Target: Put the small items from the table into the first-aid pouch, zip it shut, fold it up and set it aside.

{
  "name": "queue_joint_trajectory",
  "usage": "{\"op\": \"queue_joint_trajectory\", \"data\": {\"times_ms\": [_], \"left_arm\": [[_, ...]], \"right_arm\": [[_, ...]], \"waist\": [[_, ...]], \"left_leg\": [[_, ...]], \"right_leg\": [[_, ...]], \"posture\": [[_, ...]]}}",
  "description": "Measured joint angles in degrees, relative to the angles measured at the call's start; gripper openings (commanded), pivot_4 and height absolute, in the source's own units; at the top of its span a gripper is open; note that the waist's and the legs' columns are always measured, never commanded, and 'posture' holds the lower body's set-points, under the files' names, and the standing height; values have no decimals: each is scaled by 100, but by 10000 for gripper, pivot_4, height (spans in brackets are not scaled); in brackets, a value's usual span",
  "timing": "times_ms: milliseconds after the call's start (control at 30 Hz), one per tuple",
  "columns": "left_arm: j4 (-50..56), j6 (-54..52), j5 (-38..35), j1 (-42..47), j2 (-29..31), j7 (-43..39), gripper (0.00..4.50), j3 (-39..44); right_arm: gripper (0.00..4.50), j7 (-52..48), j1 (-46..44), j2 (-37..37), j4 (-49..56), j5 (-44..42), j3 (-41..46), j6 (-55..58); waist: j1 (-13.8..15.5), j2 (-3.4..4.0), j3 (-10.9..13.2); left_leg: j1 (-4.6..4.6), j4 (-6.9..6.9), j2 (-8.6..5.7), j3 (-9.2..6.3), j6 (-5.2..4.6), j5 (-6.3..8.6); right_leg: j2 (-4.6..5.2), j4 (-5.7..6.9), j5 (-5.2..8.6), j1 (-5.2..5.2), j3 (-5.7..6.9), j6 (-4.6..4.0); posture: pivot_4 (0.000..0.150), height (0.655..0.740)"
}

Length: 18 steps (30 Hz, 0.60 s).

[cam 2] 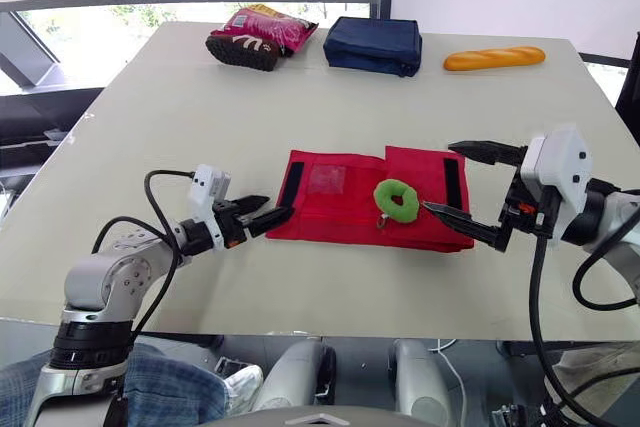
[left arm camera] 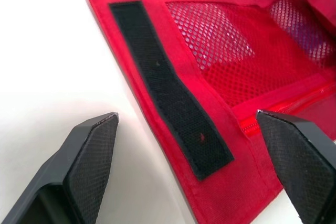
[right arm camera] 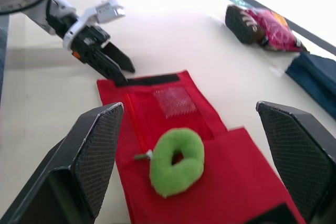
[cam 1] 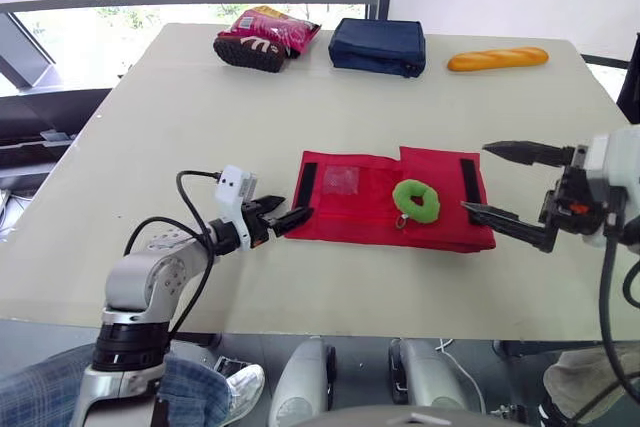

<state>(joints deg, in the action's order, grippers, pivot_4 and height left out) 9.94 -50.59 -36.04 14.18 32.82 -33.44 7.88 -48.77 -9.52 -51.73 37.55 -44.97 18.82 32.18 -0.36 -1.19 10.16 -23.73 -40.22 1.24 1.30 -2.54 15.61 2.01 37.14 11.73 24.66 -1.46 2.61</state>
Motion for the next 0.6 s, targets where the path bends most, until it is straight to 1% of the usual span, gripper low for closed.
{"op": "queue_joint_trajectory", "data": {"times_ms": [167, 200, 233, 267, 333, 367, 400, 433, 500, 567, 600], "left_arm": [[15, -456, -95, 175, -43, 78, 45000, 1], [7, -578, -157, 220, -99, 107, 45000, 57], [-40, -917, -329, 390, -273, 149, 45000, 114], [-42, -932, -344, 397, -285, 149, 45000, 115], [-128, -1341, -611, 559, -546, 250, 45000, 285], [-136, -1393, -661, 578, -561, 257, 42361, 288], [-209, -1584, -798, 637, -657, 313, 40777, 423], [-416, -1891, -955, 787, -846, 446, 37995, 657], [-680, -2171, -1106, 905, -980, 588, 27473, 866], [-843, -2314, -1146, 968, -1001, 657, 19248, 967], [-917, -2370, -1149, 995, -1012, 702, 13127, 1008]], "right_arm": [[43365, 25, -131, 0, -2, -22, -69, 25], [43365, 33, -154, 0, -9, -21, -85, 25], [43365, 39, -243, 0, -20, -17, -175, 25], [43365, 39, -252, 0, -20, -17, -183, 25], [43365, 50, -339, 1, -18, -12, -257, 25], [44407, 50, -342, 1, -16, -13, -260, 25], [45000, 63, -367, 3, -20, -6, -283, 25], [45000, 97, -489, 29, -21, 8, -389, 25], [45000, 142, -569, 46, 0, 24, -496, 22], [45000, 165, -598, 67, -1, 49, -570, 22], [45000, 172, -617, 98, -2, 57, -610, 20]], "waist": [[4, 17, -11], [6, 19, -12], [35, 19, -13], [40, 19, -13], [81, 19, -12], [92, 18, -12], [111, 18, -13], [122, 20, -13], [121, 18, -12], [115, 17, -12], [112, 16, -11]], "left_leg": [[3, 0, -1, 1, 0, 0], [3, 0, -2, 1, 0, 0], [2, 0, -4, 0, 0, 0], [2, 0, -5, 0, 0, 0], [0, -1, -8, -1, 0, 0], [0, 0, -8, -2, 0, 0], [0, -1, -9, -2, 0, 0], [-1, -1, -10, -4, 0, 0], [-2, -2, -12, -7, 0, 0], [-3, -2, -12, -5, 0, 0], [-3, -2, -12, -6, 0, 0]], "right_leg": [[0, 3, 0, -2, -1, 0], [1, 3, 0, -2, -1, 1], [1, 3, -1, -2, 0, 3], [2, 2, -1, -3, 0, 3], [4, 2, -6, -2, -1, 10], [4, 1, -9, -3, 0, 15], [4, 2, -10, -4, 0, 16], [5, 2, -11, -3, 1, 17], [4, 2, -11, -4, 4, 17], [4, 2, -11, -3, 3, 17], [4, 2, -11, -2, 3, 16]], "posture": [[1500, 7164], [1500, 7164], [1500, 7164], [1500, 7164], [1500, 7164], [1500, 7164], [1500, 7164], [1500, 7164], [1500, 7164], [1500, 7164], [1500, 7164]]}}
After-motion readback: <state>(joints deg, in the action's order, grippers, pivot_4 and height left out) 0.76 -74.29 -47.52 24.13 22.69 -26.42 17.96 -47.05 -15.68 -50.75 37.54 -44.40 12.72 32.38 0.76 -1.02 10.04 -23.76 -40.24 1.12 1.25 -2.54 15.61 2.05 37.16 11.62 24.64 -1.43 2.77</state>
